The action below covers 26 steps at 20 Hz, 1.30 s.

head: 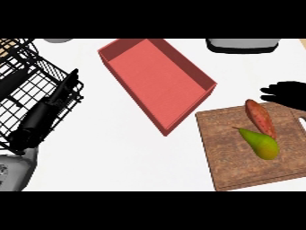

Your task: Pick the sweet potato from the cutting board and place it in the cardboard box

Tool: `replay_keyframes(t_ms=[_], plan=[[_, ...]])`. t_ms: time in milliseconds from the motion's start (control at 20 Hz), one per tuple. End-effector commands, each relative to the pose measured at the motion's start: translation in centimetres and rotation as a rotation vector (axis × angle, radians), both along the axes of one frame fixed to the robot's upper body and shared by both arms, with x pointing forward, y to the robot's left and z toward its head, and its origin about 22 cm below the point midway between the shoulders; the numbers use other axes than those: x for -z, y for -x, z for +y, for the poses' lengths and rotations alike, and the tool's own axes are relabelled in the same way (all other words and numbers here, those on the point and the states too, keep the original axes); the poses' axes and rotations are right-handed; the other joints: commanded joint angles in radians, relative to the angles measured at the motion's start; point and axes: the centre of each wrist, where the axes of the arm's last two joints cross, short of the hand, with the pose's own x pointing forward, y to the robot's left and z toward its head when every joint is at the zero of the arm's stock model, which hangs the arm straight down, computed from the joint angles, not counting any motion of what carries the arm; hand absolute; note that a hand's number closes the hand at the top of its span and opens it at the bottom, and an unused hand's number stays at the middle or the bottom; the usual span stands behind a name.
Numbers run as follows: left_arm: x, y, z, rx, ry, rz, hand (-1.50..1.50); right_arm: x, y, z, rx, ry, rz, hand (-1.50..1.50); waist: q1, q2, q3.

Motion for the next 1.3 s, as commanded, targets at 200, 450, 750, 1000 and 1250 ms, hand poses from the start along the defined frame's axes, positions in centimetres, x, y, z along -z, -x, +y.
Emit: replay_keyframes(t_ms=[200,450,750,1000,1250], plan=[[0.5,-0.3,0.7,-0.001,0.008,-0.01,0.0,2.0,0.1,0.5,0.025,0.014,-0.022,-1.5,0.0,0.0,0.0],[0.1,-1.2,0.5,-0.01,0.005,0.005,0.0,4.6,-0.6,0.9,0.026,0.089,-0.037,-1.5,0.002,0.002,0.0],[-0.1,0.6,-0.3,-0.008,0.001,-0.01,0.0,6.1,-1.6,0.7,0.044,0.091,-0.055,-1.5,0.005,0.001,0.0],[-0.9,-0.8,-0.2,0.008,0.004,-0.02,0.0,10.2,-1.6,1.9,0.011,0.076,-0.001,-1.5,0.005,0.002,0.0],[-1.3,-1.1,-0.5,0.005,-0.008,0.004,0.0,9.5,-2.8,2.0,0.04,0.073,0.0,-1.5,0.004,0.001,0.0]])
